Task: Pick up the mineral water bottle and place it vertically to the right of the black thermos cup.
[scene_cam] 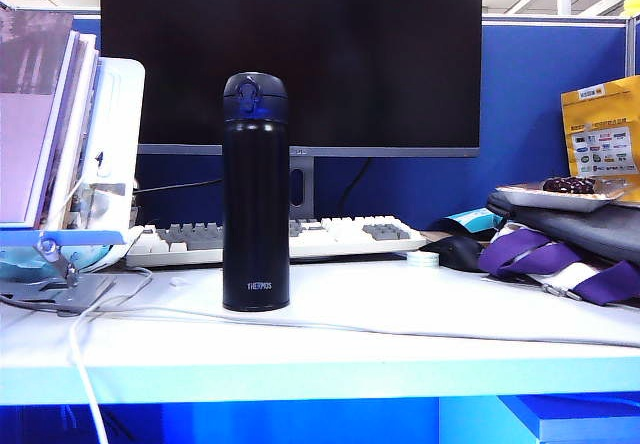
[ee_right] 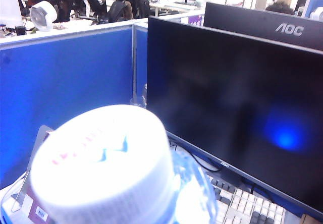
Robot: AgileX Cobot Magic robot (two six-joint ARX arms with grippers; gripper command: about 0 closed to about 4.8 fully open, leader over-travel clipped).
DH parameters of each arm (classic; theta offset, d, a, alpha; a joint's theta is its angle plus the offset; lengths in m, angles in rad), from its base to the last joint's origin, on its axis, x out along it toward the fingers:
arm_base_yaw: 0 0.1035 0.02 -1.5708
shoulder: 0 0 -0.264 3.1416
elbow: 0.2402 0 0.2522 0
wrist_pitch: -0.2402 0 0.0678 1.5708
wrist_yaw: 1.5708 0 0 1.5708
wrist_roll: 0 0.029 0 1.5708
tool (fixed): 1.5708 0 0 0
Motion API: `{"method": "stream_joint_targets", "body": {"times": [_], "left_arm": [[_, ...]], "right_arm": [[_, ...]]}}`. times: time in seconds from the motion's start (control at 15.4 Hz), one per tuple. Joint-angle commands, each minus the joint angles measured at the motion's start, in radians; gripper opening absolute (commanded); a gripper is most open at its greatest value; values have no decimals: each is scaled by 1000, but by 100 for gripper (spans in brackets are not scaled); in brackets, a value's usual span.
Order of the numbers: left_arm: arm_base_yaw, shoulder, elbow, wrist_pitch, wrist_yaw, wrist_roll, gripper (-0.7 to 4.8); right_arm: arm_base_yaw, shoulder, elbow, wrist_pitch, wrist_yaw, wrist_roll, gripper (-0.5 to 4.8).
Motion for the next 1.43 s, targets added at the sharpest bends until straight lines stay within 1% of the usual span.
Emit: {"method": "stream_joint_targets", "body": {"times": [0.06, 0.19, 0.26, 0.32, 0.52, 0.97, 1.23, 1.3, 1.43], "left_arm": [[0, 0, 2, -267, 45, 36, 479], [0, 0, 2, -494, 46, 36, 479], [0, 0, 2, -584, 45, 16, 479], [0, 0, 2, -650, 45, -20, 479], [0, 0, 2, -782, 68, -28, 479], [0, 0, 2, -793, 68, -28, 479], [0, 0, 2, -792, 68, -27, 479], [0, 0, 2, -792, 68, -28, 479], [0, 0, 2, -792, 68, -28, 479]], "right_arm": [[1, -16, 12, 77, 9, -7, 148], [1, -28, 13, 100, 9, -7, 148], [1, -34, 13, 114, 10, -7, 148], [1, -37, 13, 127, 10, -7, 148], [1, -45, 13, 139, 10, -7, 148], [1, -51, 12, 124, 10, -6, 148], [1, -76, 10, 82, 43, -22, 148], [1, -76, 2, 97, 68, -51, 148], [1, -87, -67, 189, 80, -67, 148]]}}
